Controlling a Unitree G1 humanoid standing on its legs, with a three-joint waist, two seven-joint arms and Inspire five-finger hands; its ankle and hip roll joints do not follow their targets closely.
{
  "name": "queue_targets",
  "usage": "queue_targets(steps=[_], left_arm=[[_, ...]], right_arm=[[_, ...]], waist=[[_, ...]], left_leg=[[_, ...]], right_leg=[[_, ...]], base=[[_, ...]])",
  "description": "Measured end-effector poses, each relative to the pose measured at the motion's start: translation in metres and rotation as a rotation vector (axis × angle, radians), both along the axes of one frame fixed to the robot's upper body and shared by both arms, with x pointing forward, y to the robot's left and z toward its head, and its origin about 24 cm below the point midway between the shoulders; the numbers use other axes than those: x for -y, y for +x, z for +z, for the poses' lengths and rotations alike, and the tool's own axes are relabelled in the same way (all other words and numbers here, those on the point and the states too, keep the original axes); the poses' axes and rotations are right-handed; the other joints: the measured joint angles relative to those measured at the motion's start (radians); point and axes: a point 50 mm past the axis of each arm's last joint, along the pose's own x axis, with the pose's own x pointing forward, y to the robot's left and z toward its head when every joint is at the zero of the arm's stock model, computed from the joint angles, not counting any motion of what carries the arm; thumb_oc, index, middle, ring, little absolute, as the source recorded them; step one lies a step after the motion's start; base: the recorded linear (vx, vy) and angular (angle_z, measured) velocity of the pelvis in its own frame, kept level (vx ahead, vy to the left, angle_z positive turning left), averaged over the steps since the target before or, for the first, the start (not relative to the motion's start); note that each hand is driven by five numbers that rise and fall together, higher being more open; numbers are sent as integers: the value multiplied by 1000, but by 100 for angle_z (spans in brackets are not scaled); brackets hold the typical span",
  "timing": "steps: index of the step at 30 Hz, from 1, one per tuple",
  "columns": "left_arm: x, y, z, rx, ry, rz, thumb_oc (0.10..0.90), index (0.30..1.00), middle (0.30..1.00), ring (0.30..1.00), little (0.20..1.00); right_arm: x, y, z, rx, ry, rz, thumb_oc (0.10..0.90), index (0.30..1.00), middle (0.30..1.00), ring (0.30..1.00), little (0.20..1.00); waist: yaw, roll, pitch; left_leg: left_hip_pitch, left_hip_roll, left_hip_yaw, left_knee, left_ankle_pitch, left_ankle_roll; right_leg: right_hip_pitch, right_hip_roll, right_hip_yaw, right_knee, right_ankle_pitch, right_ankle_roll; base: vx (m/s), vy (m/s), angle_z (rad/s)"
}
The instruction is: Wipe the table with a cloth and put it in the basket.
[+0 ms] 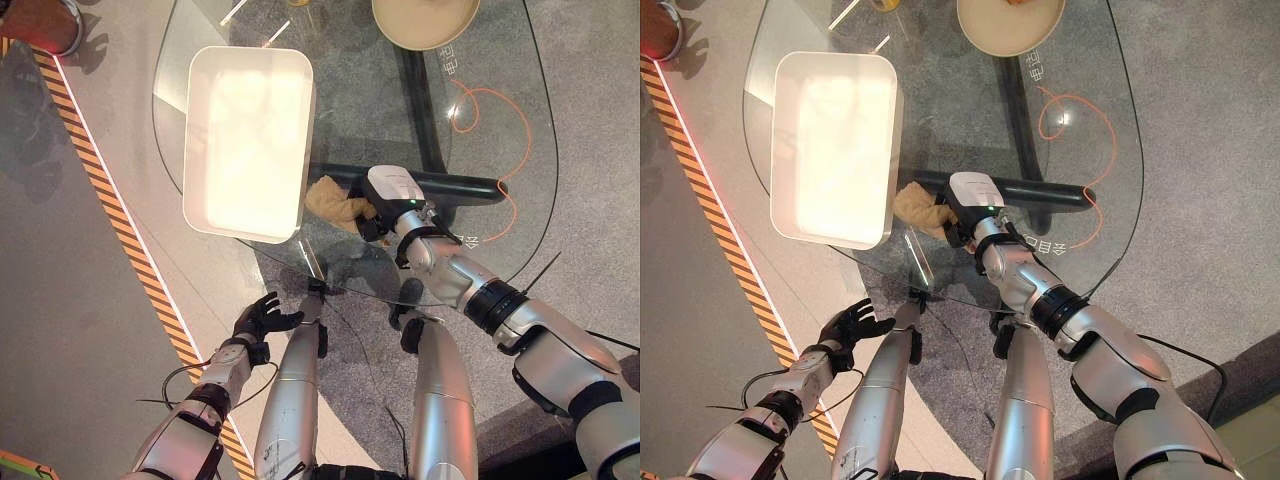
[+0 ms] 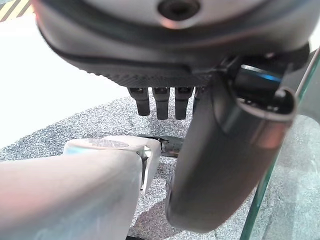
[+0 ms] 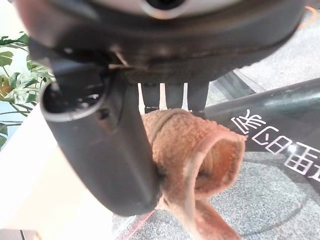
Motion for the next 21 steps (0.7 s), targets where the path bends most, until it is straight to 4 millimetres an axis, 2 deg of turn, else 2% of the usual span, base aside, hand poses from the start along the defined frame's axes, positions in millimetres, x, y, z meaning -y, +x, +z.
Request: queue_targets(steps=[10, 21], left_arm=[[-2, 8, 10, 74, -70, 82, 800, 900, 900, 900, 900], [-23, 37, 57, 300, -190, 425, 800, 900, 900, 900, 900]], right_arm=[[1, -1, -2, 3, 20, -7, 100, 300, 300, 300, 200], [13, -5, -8, 13, 254, -90, 100, 300, 300, 300, 200]], waist=[[-1, 0, 0], [-1, -1, 0]], left_leg=[[0, -1, 0, 1, 0, 0], [-3, -1, -1, 6, 1, -1]], right_leg=[[0, -5, 0, 1, 0, 0], [1, 0, 0, 2, 1, 1]], base=[[-2, 16, 0], [-2, -6, 0]])
